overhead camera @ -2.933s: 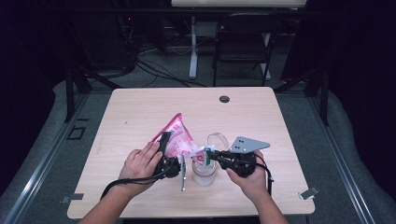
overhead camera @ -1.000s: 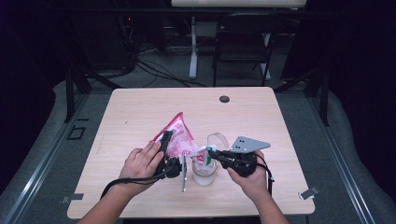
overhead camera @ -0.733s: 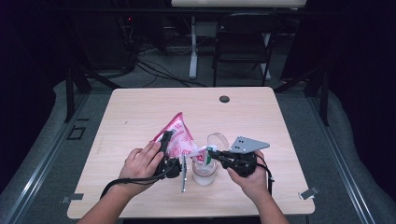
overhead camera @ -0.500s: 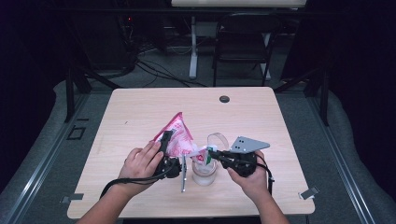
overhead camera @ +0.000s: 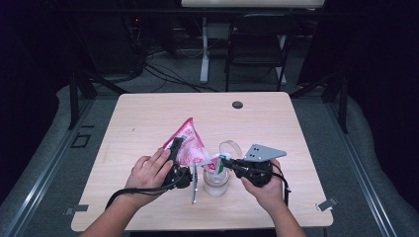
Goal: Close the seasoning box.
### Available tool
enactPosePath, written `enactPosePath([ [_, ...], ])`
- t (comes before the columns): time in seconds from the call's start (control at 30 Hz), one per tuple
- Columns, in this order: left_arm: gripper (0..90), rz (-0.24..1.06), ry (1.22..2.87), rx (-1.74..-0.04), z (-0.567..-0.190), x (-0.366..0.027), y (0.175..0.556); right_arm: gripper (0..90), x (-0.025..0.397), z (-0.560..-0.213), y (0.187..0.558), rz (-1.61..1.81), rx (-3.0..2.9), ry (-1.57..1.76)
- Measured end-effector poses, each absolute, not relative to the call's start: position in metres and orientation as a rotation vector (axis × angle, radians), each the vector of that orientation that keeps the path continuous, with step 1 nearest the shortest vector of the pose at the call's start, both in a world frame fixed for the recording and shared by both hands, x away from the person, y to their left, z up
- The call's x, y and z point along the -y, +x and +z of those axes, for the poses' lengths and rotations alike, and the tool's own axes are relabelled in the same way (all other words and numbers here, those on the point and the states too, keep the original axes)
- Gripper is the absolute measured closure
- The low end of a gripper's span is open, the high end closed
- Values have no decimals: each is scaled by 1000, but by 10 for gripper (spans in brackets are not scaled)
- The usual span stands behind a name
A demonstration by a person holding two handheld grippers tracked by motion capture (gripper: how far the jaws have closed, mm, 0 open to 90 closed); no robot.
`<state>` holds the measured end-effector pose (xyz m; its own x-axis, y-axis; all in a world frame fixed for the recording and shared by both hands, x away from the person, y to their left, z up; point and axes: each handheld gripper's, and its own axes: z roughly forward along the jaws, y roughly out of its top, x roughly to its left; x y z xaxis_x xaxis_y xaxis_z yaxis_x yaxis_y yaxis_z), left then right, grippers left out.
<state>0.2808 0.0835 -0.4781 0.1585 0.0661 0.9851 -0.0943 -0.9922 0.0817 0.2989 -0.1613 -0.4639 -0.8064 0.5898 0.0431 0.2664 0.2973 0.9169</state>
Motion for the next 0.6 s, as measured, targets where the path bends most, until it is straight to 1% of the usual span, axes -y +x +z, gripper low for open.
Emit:
enactPosePath([
  [0.6,635,1980,2272,43,-477,-82,280,897,163,-463,299,1513,-2258,781],
])
